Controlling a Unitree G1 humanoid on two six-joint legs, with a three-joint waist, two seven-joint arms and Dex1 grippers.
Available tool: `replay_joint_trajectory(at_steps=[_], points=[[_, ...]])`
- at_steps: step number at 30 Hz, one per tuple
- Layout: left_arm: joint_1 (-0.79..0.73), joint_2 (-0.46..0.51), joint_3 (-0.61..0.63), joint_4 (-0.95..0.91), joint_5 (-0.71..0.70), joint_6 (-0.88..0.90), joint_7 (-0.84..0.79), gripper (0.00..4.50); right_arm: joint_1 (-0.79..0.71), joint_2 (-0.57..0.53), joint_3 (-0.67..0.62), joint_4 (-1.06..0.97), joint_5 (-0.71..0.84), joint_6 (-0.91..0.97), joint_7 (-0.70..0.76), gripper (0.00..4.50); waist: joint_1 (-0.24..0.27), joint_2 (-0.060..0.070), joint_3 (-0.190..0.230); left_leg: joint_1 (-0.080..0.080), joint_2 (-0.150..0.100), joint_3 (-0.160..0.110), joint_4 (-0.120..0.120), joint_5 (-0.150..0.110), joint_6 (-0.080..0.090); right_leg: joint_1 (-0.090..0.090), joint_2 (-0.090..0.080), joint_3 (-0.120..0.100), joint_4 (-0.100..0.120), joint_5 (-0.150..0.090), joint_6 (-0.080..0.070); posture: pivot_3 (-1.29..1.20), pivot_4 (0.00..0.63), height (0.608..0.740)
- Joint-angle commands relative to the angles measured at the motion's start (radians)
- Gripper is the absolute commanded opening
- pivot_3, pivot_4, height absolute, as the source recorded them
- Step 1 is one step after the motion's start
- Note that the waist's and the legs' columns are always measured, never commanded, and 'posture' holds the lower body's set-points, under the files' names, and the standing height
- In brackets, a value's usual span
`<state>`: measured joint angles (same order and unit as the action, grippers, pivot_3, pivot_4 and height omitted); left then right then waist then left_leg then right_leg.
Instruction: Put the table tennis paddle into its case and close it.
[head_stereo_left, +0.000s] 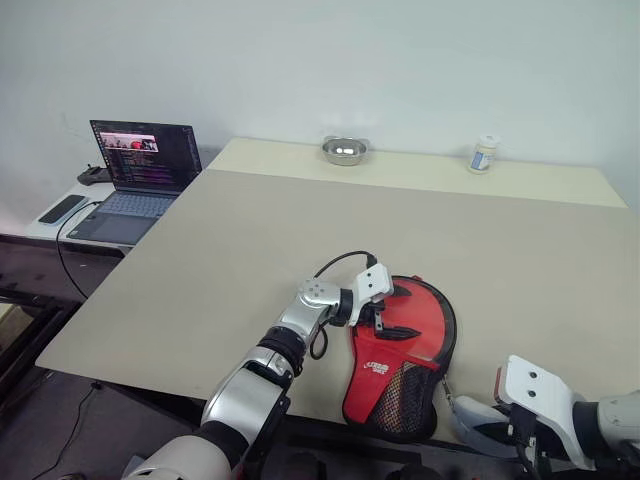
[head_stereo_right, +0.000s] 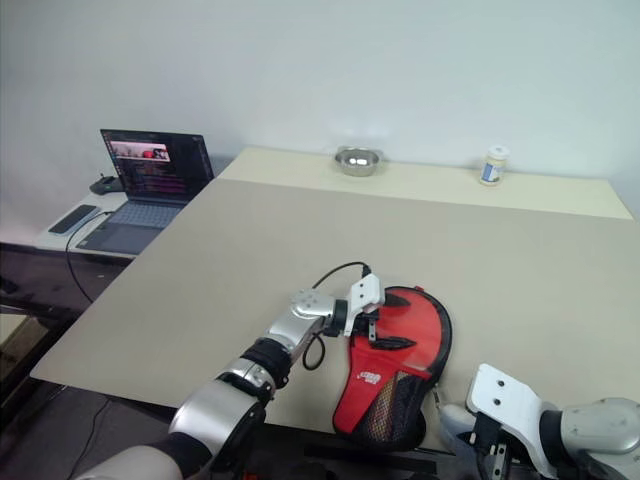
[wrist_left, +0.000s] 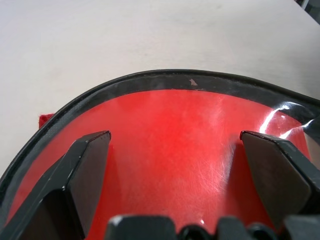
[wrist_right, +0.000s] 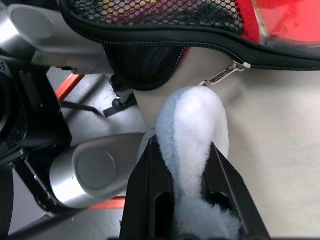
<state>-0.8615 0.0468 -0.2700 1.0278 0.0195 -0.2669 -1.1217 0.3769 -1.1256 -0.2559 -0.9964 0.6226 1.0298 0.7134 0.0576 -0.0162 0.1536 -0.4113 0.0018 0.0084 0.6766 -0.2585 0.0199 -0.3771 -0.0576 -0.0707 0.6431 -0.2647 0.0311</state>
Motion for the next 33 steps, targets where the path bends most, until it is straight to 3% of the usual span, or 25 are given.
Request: replay_joint_trajectory(at_steps=[1, 11, 15, 20, 26, 33], points=[[0.043, 0.013, -0.036, 0.079, 0.066, 0.021, 0.017, 4.50, -0.033, 0.008, -0.022, -0.007, 0.082, 0.047, 0.028, 0.16, -0.002, 0.000, 0.000, 0.001, 0.000, 0.000, 0.000, 0.000, 0.000, 0.002, 0.000, 0.000, 0.000, 0.000, 0.000, 0.00, 0.150, 0.740], [0.040, 0.013, 0.008, 0.006, 0.019, 0.008, 0.047, 4.50, -0.445, -0.018, -0.132, 0.278, 0.297, 0.174, 0.075, 3.48, -0.009, 0.000, 0.002, 0.008, 0.003, 0.001, 0.000, 0.000, 0.000, 0.004, -0.001, 0.001, 0.000, 0.000, 0.000, 0.00, 0.150, 0.740], [0.041, 0.024, 0.025, -0.052, 0.001, 0.013, 0.035, 4.50, -0.623, 0.030, -0.100, 0.387, 0.344, 0.202, 0.016, 3.48, -0.014, 0.002, 0.004, 0.005, 0.003, 0.002, -0.001, 0.000, 0.000, 0.003, -0.001, 0.003, 0.001, 0.000, -0.001, 0.00, 0.150, 0.740], [0.050, 0.039, 0.043, -0.151, -0.035, 0.036, -0.002, 4.50, -0.757, 0.168, 0.038, 0.552, 0.200, 0.130, -0.110, 3.48, -0.022, -0.001, 0.006, 0.001, 0.004, 0.003, 0.000, 0.000, 0.000, -0.001, 0.000, 0.003, 0.001, 0.001, -0.002, 0.00, 0.150, 0.740], [0.106, 0.138, 0.067, -0.444, -0.148, 0.190, -0.137, 4.50, -0.795, 0.357, 0.204, 0.721, 0.013, -0.010, -0.199, 3.48, -0.035, 0.002, 0.011, -0.010, 0.004, 0.006, -0.001, 0.000, 0.000, -0.014, 0.001, 0.005, 0.004, 0.005, -0.009, 0.00, 0.150, 0.740], [0.195, 0.313, 0.057, -0.787, -0.294, 0.506, -0.271, 4.50, -0.787, 0.496, 0.218, 0.827, -0.065, -0.064, -0.249, 3.48, -0.039, 0.006, 0.013, -0.011, 0.004, 0.006, -0.001, 0.000, 0.000, -0.016, 0.003, 0.006, 0.005, 0.005, -0.009, 0.00, 0.150, 0.740]])
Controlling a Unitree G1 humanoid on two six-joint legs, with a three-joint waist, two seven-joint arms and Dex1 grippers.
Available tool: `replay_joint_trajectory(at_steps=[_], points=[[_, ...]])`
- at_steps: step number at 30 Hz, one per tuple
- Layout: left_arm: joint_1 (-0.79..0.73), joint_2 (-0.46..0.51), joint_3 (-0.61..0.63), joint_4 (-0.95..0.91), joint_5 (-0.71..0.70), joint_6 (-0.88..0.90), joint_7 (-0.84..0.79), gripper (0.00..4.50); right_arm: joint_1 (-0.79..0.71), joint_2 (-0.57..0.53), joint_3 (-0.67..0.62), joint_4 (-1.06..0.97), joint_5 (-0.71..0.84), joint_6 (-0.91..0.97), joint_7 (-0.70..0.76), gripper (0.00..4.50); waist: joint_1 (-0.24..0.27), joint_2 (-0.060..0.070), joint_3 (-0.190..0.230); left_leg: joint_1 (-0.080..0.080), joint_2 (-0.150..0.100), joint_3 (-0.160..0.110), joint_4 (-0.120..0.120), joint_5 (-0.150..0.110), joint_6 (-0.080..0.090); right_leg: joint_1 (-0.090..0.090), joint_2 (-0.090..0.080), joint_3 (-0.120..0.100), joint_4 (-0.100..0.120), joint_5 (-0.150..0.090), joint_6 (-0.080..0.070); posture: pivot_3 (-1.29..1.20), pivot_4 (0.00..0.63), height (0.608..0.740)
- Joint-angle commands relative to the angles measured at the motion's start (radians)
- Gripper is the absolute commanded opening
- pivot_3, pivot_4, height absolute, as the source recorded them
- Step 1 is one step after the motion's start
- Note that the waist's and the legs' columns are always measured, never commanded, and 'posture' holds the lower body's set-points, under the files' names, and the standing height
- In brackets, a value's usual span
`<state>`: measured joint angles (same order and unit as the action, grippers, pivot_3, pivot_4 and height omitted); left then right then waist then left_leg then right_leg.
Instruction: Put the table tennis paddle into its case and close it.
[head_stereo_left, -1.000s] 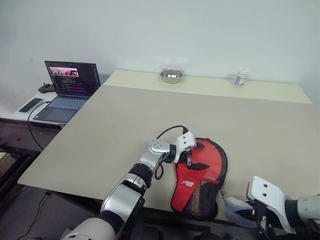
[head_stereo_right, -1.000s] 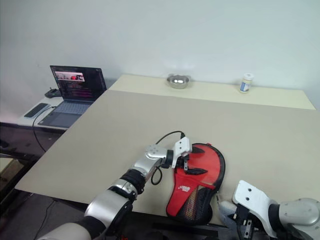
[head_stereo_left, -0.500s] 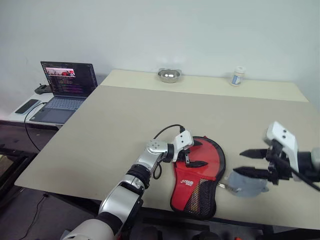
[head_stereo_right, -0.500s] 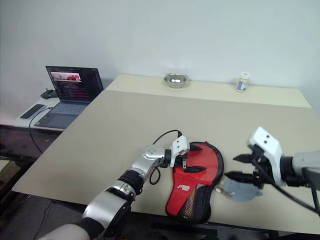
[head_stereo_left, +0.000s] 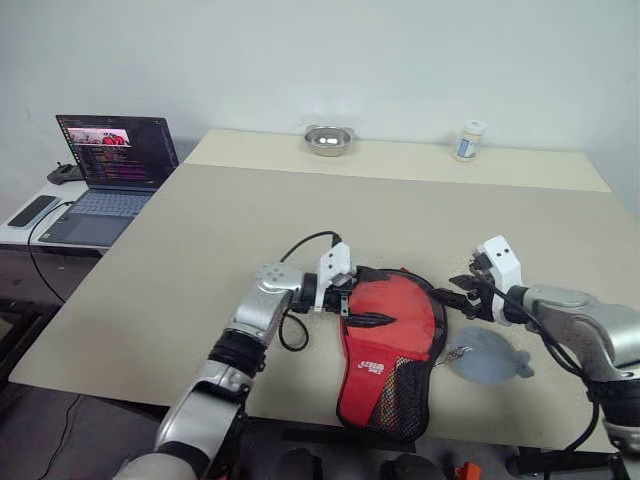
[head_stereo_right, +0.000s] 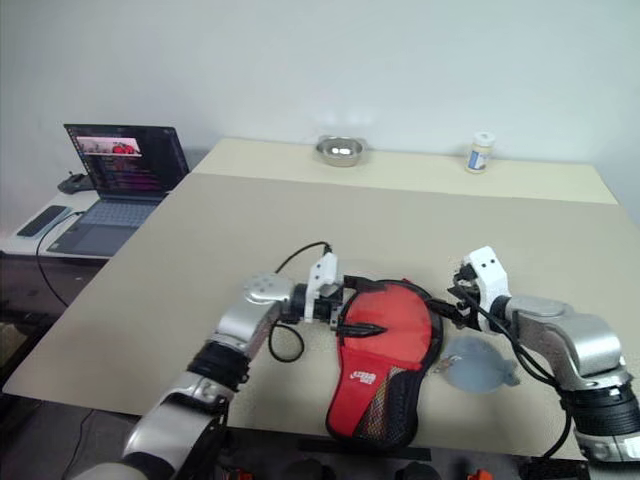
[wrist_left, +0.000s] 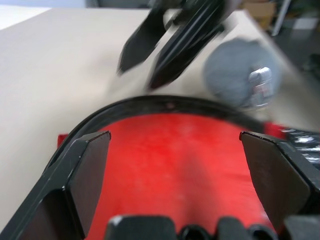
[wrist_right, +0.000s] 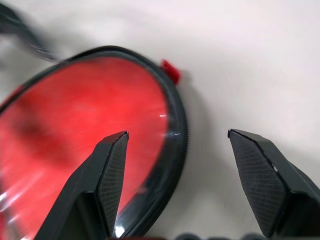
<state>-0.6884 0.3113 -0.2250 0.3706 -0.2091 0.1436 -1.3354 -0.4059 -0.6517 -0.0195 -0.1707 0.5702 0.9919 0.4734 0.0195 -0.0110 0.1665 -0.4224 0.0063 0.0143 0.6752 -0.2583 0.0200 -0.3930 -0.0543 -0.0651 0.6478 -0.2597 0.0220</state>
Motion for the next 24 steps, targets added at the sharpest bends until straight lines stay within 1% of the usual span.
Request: replay_joint_trajectory(at_steps=[1, 4, 6, 7, 13, 15, 16, 24], points=[[0.037, 0.079, 0.007, -0.162, -0.075, 0.113, -0.075, 4.50, -0.007, 0.035, -0.013, 0.008, -0.015, -0.021, -0.006, 3.48, -0.002, 0.002, 0.001, 0.000, 0.000, 0.000, 0.000, 0.000, 0.000, 0.000, 0.000, 0.000, 0.000, 0.000, 0.000, 0.00, 0.150, 0.740], [0.066, 0.140, -0.007, -0.211, -0.079, 0.126, -0.102, 4.50, -0.017, 0.057, 0.000, 0.032, -0.025, -0.004, 0.004, 3.48, -0.002, 0.003, 0.002, 0.001, 0.000, 0.000, 0.000, 0.000, 0.000, 0.000, 0.000, 0.000, 0.001, 0.000, 0.000, 0.00, 0.150, 0.740], [0.086, 0.166, -0.014, -0.221, -0.070, 0.116, -0.104, 4.50, -0.040, 0.071, 0.016, 0.078, -0.040, 0.007, 0.010, 3.10, -0.002, 0.003, 0.002, 0.001, 0.000, 0.000, 0.000, 0.000, 0.000, 0.000, 0.000, 0.000, 0.001, 0.000, 0.000, 0.00, 0.150, 0.740], [0.091, 0.172, -0.015, -0.223, -0.067, 0.112, -0.101, 4.50, -0.049, 0.074, 0.024, 0.095, -0.049, 0.008, 0.014, 2.86, -0.002, 0.003, 0.002, 0.001, 0.000, 0.000, 0.001, 0.000, 0.000, 0.000, 0.000, 0.000, 0.001, 0.000, 0.000, 0.00, 0.150, 0.740], [0.110, 0.169, -0.030, -0.215, -0.052, 0.075, -0.078, 4.50, -0.113, 0.091, 0.039, 0.177, -0.060, 0.022, 0.052, 0.85, -0.003, 0.003, 0.002, 0.002, 0.000, 0.002, 0.001, 0.000, 0.000, 0.001, 0.000, 0.002, 0.002, 0.000, 0.000, 0.00, 0.150, 0.740], [0.114, 0.168, -0.033, -0.212, -0.050, 0.066, -0.073, 4.50, -0.136, 0.091, 0.049, 0.197, -0.072, 0.016, 0.070, 0.25, -0.003, 0.003, 0.002, 0.003, 0.000, 0.002, 0.001, 0.000, 0.000, 0.001, 0.001, 0.002, 0.002, 0.000, 0.000, 0.00, 0.150, 0.740], [0.116, 0.168, -0.034, -0.212, -0.050, 0.064, -0.071, 4.50, -0.150, 0.091, 0.056, 0.208, -0.079, 0.013, 0.079, 0.04, -0.004, 0.003, 0.002, 0.003, 0.001, 0.002, 0.001, 0.000, 0.000, 0.000, 0.001, 0.002, 0.002, 0.000, 0.000, 0.00, 0.150, 0.740], [0.127, 0.157, -0.049, -0.215, -0.047, 0.047, -0.058, 4.50, -0.277, 0.122, 0.124, 0.294, -0.154, -0.047, 0.138, 0.04, -0.021, 0.004, 0.002, 0.005, 0.002, 0.005, 0.001, 0.000, 0.000, 0.000, 0.001, 0.005, 0.005, 0.000, -0.001, 0.00, 0.150, 0.740]])
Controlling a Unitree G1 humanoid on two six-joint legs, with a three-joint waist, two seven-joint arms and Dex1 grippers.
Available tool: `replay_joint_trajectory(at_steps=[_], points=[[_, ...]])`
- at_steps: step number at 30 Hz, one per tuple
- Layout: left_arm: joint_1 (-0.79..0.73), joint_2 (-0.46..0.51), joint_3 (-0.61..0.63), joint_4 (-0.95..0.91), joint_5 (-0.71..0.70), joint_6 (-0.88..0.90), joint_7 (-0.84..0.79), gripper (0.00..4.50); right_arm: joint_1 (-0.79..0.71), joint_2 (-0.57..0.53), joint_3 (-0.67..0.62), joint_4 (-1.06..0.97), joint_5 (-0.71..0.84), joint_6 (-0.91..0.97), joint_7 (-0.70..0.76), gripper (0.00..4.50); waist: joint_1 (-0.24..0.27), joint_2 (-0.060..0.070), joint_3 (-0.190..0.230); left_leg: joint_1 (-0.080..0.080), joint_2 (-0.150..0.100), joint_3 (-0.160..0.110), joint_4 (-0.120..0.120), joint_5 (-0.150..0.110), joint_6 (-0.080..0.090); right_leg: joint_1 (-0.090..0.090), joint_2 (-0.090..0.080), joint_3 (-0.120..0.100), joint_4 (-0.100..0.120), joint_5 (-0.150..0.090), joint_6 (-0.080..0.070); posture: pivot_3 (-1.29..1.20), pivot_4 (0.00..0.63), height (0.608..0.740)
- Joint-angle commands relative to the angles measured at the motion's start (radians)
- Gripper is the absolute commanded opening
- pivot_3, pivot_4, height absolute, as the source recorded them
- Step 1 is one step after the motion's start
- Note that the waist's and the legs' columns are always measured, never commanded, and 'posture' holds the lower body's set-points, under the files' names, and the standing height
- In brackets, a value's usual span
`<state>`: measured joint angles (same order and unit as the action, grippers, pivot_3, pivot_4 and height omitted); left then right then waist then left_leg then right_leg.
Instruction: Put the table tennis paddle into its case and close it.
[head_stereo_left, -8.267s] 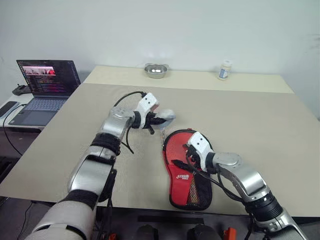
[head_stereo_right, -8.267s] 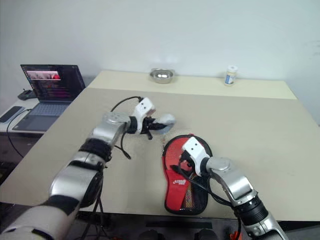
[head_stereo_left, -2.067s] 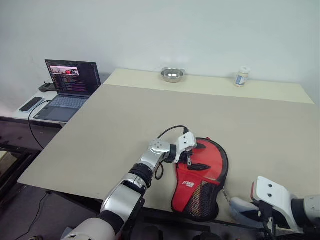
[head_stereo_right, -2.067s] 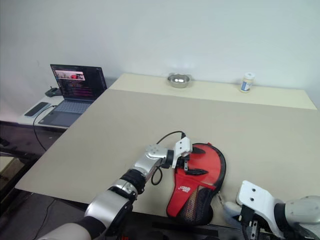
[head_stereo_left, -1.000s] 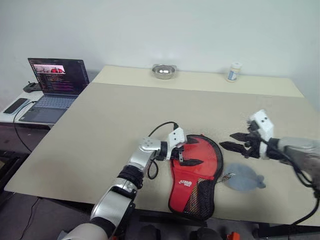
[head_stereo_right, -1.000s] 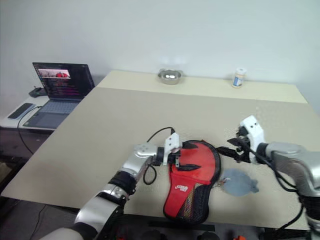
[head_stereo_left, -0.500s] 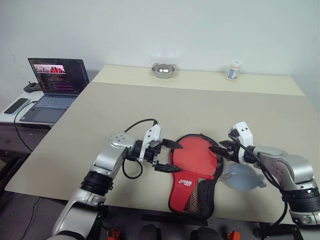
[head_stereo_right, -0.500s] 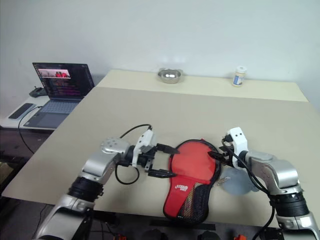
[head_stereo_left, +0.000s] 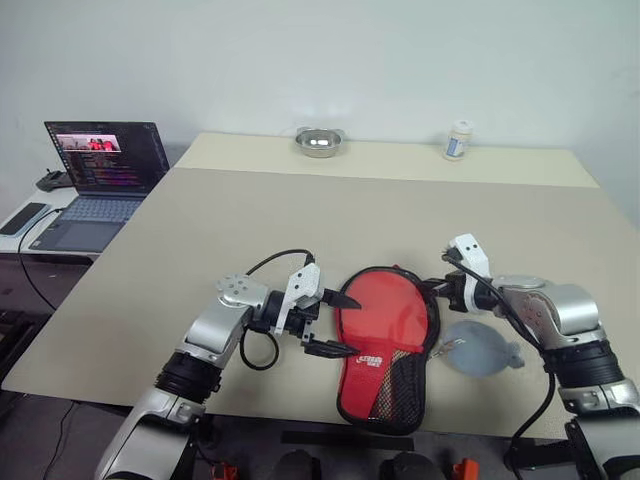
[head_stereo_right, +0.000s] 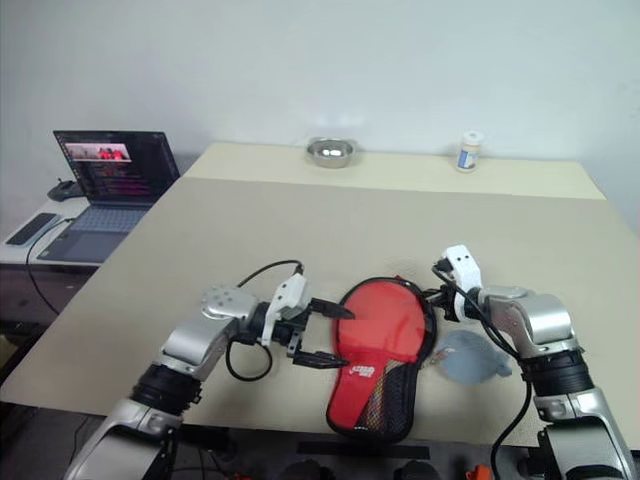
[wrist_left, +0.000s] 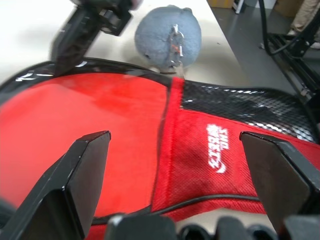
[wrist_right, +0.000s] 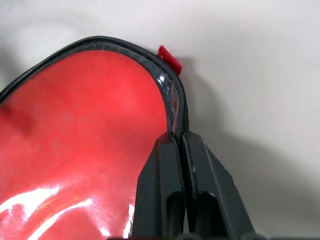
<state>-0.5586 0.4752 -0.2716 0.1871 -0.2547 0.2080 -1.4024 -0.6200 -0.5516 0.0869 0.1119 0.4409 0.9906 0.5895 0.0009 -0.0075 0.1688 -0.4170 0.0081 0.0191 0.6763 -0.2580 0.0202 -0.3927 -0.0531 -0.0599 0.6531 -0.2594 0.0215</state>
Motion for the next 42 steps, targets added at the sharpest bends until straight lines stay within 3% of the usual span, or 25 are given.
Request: replay_joint_trajectory(at_steps=[1, 6, 14, 17, 23, 28, 36, 42], points=[[-0.003, -0.008, -0.004, -0.031, -0.001, -0.019, 0.010, 4.50, -0.081, 0.031, 0.026, 0.022, -0.032, -0.052, 0.029, 0.04, -0.003, 0.000, 0.000, 0.000, 0.000, 0.001, 0.000, 0.000, 0.000, -0.001, 0.000, 0.001, 0.001, 0.000, 0.000, 0.00, 0.150, 0.740], [-0.010, -0.022, -0.011, -0.021, 0.003, -0.023, 0.018, 4.50, -0.137, 0.071, 0.061, 0.071, -0.075, -0.085, 0.056, 0.04, -0.004, 0.000, 0.001, -0.001, 0.000, 0.012, 0.000, 0.000, 0.000, -0.012, 0.000, 0.013, 0.012, 0.000, 0.000, 0.00, 0.150, 0.740], [-0.013, -0.052, -0.023, -0.023, 0.014, -0.017, 0.039, 4.50, -0.185, 0.125, 0.098, 0.154, -0.153, -0.143, 0.065, 0.04, -0.005, -0.001, 0.001, 0.000, 0.001, 0.016, 0.000, 0.000, 0.000, -0.013, 0.001, 0.017, 0.012, 0.000, 0.000, 0.00, 0.150, 0.740], [-0.020, -0.055, -0.026, -0.021, 0.014, -0.017, 0.045, 4.50, -0.192, 0.137, 0.075, 0.177, -0.165, -0.153, 0.055, 0.71, -0.005, -0.001, 0.001, 0.000, 0.001, 0.016, 0.000, 0.000, 0.000, -0.014, 0.001, 0.018, 0.012, 0.000, 0.000, 0.00, 0.150, 0.740], [-0.048, -0.078, -0.030, 0.031, 0.029, -0.045, 0.060, 4.50, -0.206, 0.137, 0.020, 0.070, -0.128, -0.105, 0.044, 2.79, -0.003, 0.000, 0.001, -0.001, 0.000, 0.016, 0.000, 0.000, 0.000, -0.014, 0.000, 0.018, 0.012, 0.000, 0.000, 0.00, 0.150, 0.740], [-0.105, -0.109, -0.026, 0.135, 0.056, -0.105, 0.079, 4.50, -0.184, 0.062, -0.088, -0.147, -0.055, 0.037, 0.037, 4.47, -0.002, -0.001, 0.001, -0.001, 0.000, 0.016, 0.000, 0.000, 0.000, -0.014, 0.000, 0.018, 0.012, 0.000, 0.000, 0.00, 0.150, 0.740], [-0.171, -0.163, -0.048, 0.348, 0.110, -0.229, 0.066, 4.50, 0.036, -0.149, -0.274, -0.584, 0.188, 0.318, 0.129, 4.47, 0.012, -0.002, 0.001, -0.002, -0.001, 0.016, 0.000, 0.000, 0.001, -0.014, 0.000, 0.017, 0.009, 0.000, 0.000, 0.00, 0.150, 0.740], [-0.199, -0.201, -0.069, 0.524, 0.177, -0.332, 0.069, 4.50, 0.258, -0.290, -0.422, -0.845, 0.372, 0.415, 0.196, 4.47, 0.013, -0.003, 0.002, -0.001, 0.000, 0.015, 0.000, -0.001, 0.001, -0.013, 0.000, 0.016, 0.010, 0.000, 0.000, 0.00, 0.150, 0.740]])
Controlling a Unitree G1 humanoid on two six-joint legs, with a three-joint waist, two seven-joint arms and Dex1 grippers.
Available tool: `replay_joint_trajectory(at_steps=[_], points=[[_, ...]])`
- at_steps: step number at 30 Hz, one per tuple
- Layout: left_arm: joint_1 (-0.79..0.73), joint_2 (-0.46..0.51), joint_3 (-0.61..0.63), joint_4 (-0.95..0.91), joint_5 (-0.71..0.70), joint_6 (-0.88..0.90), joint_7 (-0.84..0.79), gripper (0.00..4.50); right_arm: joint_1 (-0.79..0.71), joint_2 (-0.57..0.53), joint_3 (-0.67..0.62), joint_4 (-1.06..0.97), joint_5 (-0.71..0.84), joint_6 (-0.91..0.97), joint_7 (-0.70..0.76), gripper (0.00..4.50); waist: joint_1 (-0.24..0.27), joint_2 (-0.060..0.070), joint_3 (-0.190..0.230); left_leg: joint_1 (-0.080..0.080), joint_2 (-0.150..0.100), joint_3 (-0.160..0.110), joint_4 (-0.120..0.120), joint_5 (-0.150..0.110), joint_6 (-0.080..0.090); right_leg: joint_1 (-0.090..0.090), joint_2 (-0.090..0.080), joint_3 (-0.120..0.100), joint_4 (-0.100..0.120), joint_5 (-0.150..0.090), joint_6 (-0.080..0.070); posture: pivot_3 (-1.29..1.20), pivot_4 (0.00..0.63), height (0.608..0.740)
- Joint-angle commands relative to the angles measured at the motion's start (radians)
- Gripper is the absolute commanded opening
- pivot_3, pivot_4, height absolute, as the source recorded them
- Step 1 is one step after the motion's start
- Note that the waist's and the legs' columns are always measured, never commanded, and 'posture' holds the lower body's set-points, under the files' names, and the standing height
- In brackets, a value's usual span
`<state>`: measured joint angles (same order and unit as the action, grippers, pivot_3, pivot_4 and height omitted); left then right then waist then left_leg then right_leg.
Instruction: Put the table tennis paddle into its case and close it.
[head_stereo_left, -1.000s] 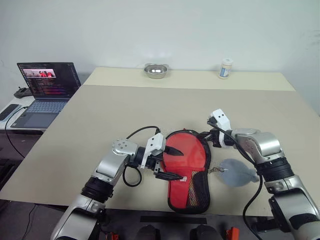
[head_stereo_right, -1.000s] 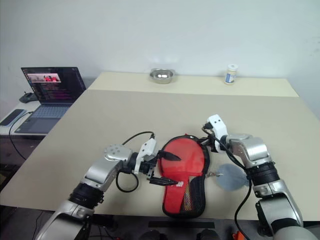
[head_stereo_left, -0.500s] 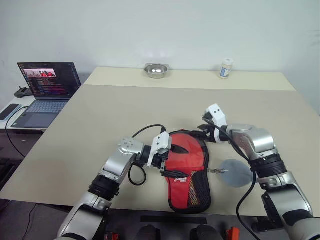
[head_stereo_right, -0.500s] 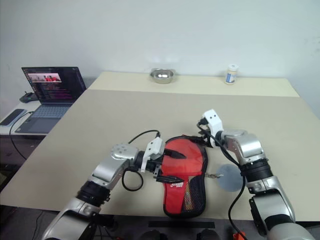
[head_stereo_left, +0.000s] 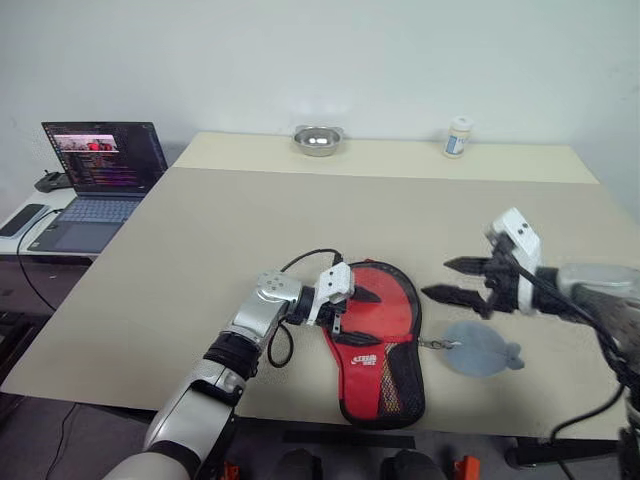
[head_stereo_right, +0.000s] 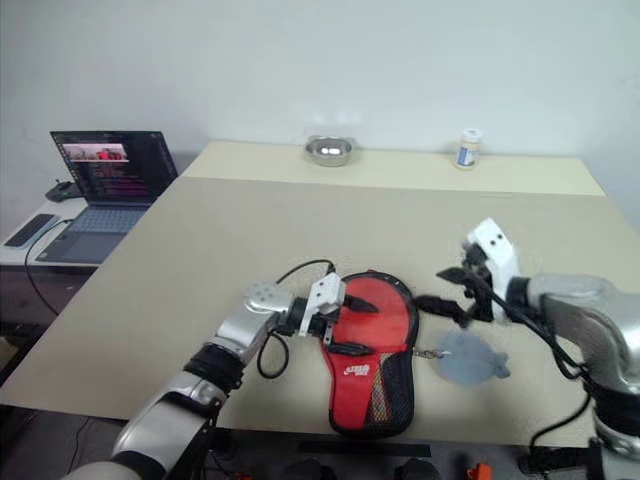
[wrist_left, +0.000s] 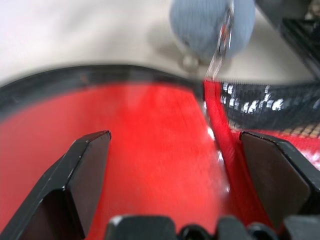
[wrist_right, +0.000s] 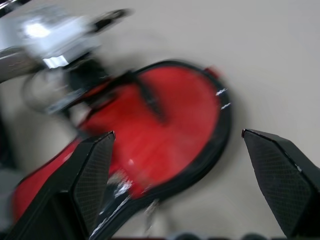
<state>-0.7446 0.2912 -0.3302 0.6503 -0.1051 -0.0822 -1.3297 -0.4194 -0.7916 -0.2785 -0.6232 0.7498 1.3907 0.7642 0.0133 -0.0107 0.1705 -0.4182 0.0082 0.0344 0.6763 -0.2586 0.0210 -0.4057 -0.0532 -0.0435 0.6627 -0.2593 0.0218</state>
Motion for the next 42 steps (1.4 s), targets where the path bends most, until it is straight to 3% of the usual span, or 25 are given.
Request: replay_joint_trajectory(at_steps=[1, 5, 9, 21, 24, 30, 34, 37, 42], points=[[-0.017, -0.025, -0.011, 0.089, 0.035, -0.054, -0.002, 4.50, 0.108, -0.087, -0.051, -0.146, 0.052, -0.006, 0.024, 4.47, 0.002, 0.000, 0.000, 0.000, 0.000, 0.000, 0.000, 0.000, 0.000, 0.000, 0.000, 0.000, 0.000, 0.000, 0.000, 0.00, 0.150, 0.740], [-0.036, -0.048, -0.010, 0.179, 0.060, -0.096, 0.002, 4.50, 0.263, -0.182, -0.014, -0.195, -0.008, -0.099, 0.020, 4.47, 0.007, -0.001, -0.001, 0.001, 0.000, 0.001, 0.002, 0.000, 0.000, 0.002, 0.000, 0.001, -0.001, -0.002, 0.007, 0.00, 0.150, 0.740], [-0.057, -0.060, -0.007, 0.247, 0.076, -0.130, -0.003, 4.50, 0.369, -0.249, 0.121, -0.158, -0.163, -0.262, -0.021, 4.47, 0.008, -0.005, -0.003, 0.002, -0.001, 0.001, 0.003, 0.001, 0.002, 0.003, 0.000, 0.002, -0.002, -0.001, 0.009, 0.00, 0.150, 0.740], [-0.080, -0.074, 0.002, 0.343, 0.097, -0.161, -0.013, 4.50, 0.374, -0.305, 0.350, 0.026, -0.476, -0.566, -0.057, 4.47, 0.009, -0.008, -0.009, 0.002, -0.001, 0.002, 0.003, 0.002, 0.003, 0.003, 0.000, 0.002, -0.002, 0.000, 0.009, 0.00, 0.150, 0.740], [-0.082, -0.079, 0.002, 0.355, 0.099, -0.166, -0.009, 4.50, 0.361, -0.303, 0.367, 0.048, -0.532, -0.617, -0.060, 3.84, 0.009, -0.009, -0.010, 0.002, -0.001, 0.002, 0.003, 0.002, 0.003, 0.003, 0.000, 0.002, -0.002, 0.000, 0.009, 0.00, 0.150, 0.740], [-0.080, -0.098, -0.001, 0.387, 0.109, -0.177, 0.012, 4.50, 0.354, -0.357, 0.404, 0.071, -0.698, -0.796, -0.041, 1.72, 0.011, -0.007, -0.011, 0.003, -0.001, 0.002, 0.003, 0.002, 0.003, 0.003, 0.000, 0.002, -0.002, 0.000, 0.009, 0.00, 0.150, 0.740], [-0.081, -0.117, 0.003, 0.414, 0.111, -0.166, 0.026, 4.50, 0.361, -0.374, 0.391, 0.029, -0.729, -0.844, -0.004, 0.68, 0.013, -0.007, -0.012, 0.004, -0.002, 0.002, 0.004, 0.002, 0.003, 0.006, 0.000, 0.001, -0.004, 0.000, 0.010, 0.00, 0.150, 0.740], [-0.081, -0.128, -0.001, 0.436, 0.125, -0.168, 0.029, 4.50, 0.378, -0.391, 0.360, -0.014, -0.714, -0.850, 0.046, 0.31, 0.013, -0.006, -0.013, 0.005, -0.002, 0.001, 0.004, 0.002, 0.003, 0.010, -0.001, 0.000, -0.006, 0.001, 0.010, 0.00, 0.150, 0.740], [-0.091, -0.146, -0.007, 0.478, 0.149, -0.172, 0.034, 4.50, 0.519, -0.476, 0.230, -0.122, -0.648, -0.845, 0.201, 0.29, 0.016, -0.005, -0.014, 0.014, -0.002, -0.004, 0.001, 0.002, 0.003, 0.020, -0.003, -0.005, -0.018, -0.001, 0.008, 0.00, 0.150, 0.740]])
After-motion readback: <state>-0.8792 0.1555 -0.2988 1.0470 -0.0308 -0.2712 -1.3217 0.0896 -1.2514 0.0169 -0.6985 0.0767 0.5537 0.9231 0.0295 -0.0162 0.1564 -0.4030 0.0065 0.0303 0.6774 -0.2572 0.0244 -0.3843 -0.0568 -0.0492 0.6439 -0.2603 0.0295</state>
